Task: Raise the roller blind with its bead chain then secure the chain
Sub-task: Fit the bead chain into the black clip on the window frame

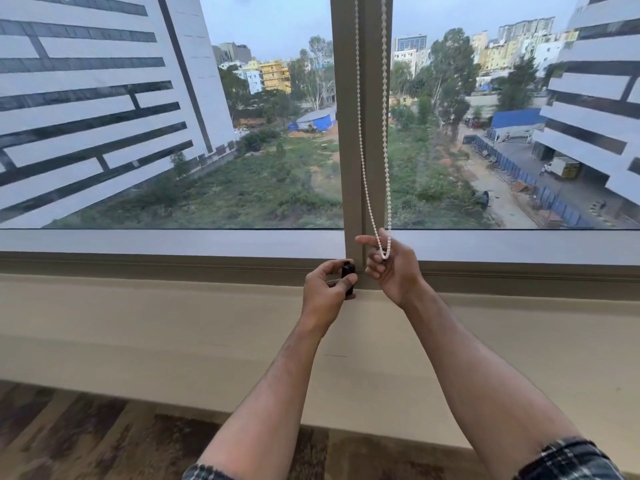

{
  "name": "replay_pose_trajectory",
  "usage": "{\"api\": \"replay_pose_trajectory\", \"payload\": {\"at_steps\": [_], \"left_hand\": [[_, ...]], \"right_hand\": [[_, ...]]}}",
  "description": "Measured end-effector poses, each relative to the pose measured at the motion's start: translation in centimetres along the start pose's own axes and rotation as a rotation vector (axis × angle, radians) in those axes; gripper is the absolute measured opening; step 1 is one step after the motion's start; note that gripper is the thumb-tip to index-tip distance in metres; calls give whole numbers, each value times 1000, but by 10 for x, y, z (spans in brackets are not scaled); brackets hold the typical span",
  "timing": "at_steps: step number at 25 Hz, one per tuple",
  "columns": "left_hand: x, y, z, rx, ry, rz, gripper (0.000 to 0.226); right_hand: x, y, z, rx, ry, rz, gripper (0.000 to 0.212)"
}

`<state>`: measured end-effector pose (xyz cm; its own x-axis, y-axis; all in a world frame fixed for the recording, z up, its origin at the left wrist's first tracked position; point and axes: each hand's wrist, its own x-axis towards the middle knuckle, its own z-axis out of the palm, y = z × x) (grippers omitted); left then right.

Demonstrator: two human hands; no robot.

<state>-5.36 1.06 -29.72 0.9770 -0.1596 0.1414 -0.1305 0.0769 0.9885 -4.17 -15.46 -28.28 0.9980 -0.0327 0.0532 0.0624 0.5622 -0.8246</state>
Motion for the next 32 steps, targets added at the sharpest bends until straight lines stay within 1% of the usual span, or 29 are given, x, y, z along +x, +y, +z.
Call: {"api": "replay_pose_trajectory", "payload": {"at_steps": [2, 4, 8, 10, 14, 17, 20, 22, 25, 28, 32], "left_hand": [[-2, -1, 1, -17, -17, -2, 32], [-4, 0, 1, -31, -44, -1, 32], [-6, 3, 4, -73, -83, 2, 29], [-7, 6, 5, -116, -85, -6, 27], [-6, 7, 6, -159, -87, -34, 24], [-4, 10, 8, -174, -53, -19, 26], [-2, 16, 11, -172, 21, 34, 24], [-1, 18, 13, -138, 56, 79, 25], [-2, 19, 15, -5, 116, 167, 33], [-4, 21, 17, 181, 151, 297, 35], [-5, 26, 18, 319, 157, 391, 57]], "right_hand": [[-3, 1, -1, -82, 10, -52, 36], [-7, 0, -2, -148, 31, -86, 33], [-15, -6, 7, -324, 49, -156, 41], [-18, -9, 11, -317, 63, -186, 39], [-21, -10, 15, -339, 104, -229, 43], [-21, -8, 12, -377, 82, -254, 41], [-19, -5, 7, -417, 97, -269, 31], [-16, -5, 4, -459, 117, -300, 32], [-13, -6, 3, -513, 138, -362, 43], [-12, -8, 6, -601, 142, -409, 39], [-13, -14, 10, -731, 149, -446, 39]]}}
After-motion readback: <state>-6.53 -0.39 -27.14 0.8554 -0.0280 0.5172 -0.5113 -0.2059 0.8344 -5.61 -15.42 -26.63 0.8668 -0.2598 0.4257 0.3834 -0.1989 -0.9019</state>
